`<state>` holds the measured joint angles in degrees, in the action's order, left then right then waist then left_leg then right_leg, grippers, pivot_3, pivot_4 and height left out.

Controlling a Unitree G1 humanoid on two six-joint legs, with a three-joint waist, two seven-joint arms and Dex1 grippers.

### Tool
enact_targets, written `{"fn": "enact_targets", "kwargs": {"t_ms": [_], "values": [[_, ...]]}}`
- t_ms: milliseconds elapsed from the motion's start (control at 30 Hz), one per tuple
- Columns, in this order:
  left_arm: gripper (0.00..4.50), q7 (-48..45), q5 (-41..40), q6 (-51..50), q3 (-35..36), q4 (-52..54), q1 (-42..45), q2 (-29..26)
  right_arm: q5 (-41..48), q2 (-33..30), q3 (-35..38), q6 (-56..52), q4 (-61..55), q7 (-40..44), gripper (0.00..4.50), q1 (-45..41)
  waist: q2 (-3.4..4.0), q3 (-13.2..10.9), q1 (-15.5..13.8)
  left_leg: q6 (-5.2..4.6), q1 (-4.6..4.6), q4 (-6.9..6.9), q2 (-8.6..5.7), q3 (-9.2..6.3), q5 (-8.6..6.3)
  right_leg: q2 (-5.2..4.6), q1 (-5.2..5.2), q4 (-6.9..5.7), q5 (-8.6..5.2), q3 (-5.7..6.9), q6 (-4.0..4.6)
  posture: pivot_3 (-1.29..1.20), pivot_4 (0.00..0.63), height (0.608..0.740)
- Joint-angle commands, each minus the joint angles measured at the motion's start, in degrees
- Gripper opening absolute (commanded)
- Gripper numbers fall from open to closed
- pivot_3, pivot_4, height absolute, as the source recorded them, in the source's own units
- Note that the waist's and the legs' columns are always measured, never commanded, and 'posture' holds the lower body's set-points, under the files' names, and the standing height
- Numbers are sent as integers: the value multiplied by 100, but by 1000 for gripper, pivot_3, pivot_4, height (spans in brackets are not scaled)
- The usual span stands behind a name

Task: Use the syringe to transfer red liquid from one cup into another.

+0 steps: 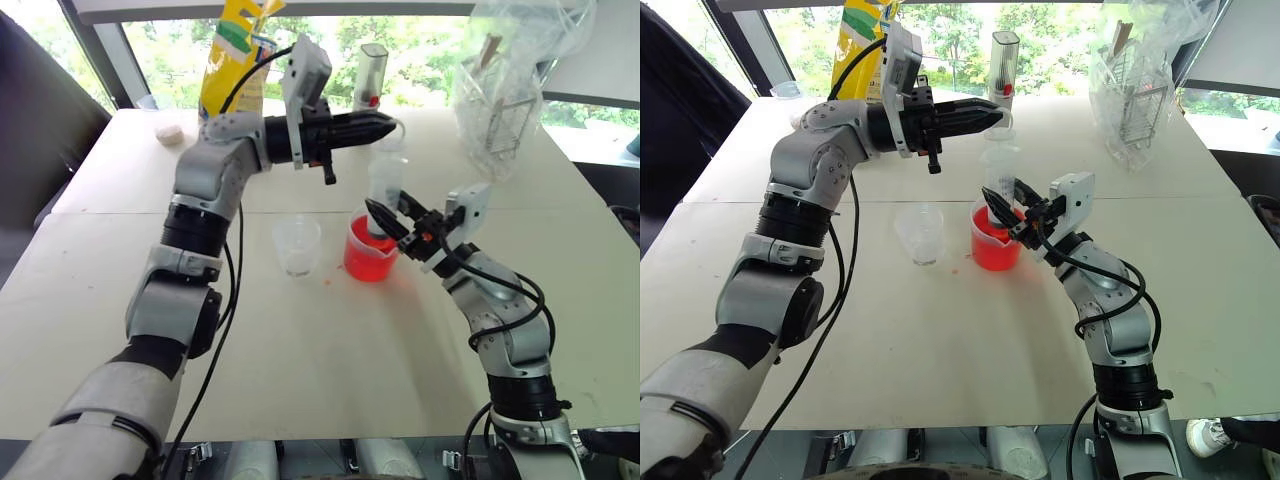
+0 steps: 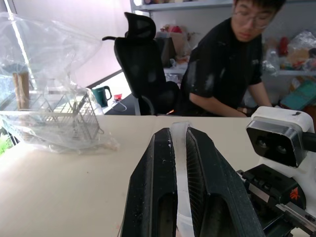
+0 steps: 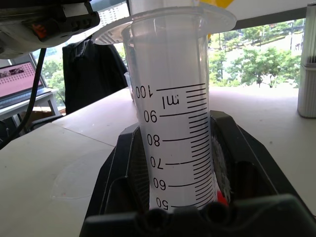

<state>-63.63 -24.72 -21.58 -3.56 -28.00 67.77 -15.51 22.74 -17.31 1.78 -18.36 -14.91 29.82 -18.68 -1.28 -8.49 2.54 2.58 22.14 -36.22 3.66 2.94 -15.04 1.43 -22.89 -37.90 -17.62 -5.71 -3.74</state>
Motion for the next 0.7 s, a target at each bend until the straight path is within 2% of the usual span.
{"fn": "enact_targets", "kwargs": {"t_ms": [33, 367, 467, 667, 700], "values": [[19, 228, -101, 375, 506, 163, 503, -126, -27, -74, -277, -80, -29, 244, 1350, 138, 0, 0, 0, 0, 0, 0, 0, 0, 0, 0, 0, 0, 0, 0, 0, 0, 150, 740], [19, 209, -130, 323, 475, 254, 401, -119, 39, -67, -164, -123, -125, 161, 1350, -14, 0, 0, 0, 0, 0, 0, 0, 0, 0, 0, 0, 0, 0, 0, 0, 0, 150, 740], [1217, 197, -165, 202, 463, 317, 335, -125, 39, -64, -143, -103, -147, 155, 1350, -70, 0, 0, 3, 0, 0, 0, 0, 0, 0, 0, 0, -1, 0, 0, 0, 0, 150, 740], [4123, 78, -148, 124, 381, 623, 61, -208, 151, -26, 2, -145, -272, 50, 1350, -345, 0, 0, -1, 0, -1, 0, 1, -1, 0, 0, -1, -3, 0, 0, 0, 0, 150, 740], [4477, 96, -157, 114, 406, 680, 24, -213, 147, -31, 11, -146, -279, 48, 1350, -376, 0, 0, -3, 0, 0, -1, 1, -1, 0, 0, 0, -3, 0, 0, 0, 0, 150, 740]]}}
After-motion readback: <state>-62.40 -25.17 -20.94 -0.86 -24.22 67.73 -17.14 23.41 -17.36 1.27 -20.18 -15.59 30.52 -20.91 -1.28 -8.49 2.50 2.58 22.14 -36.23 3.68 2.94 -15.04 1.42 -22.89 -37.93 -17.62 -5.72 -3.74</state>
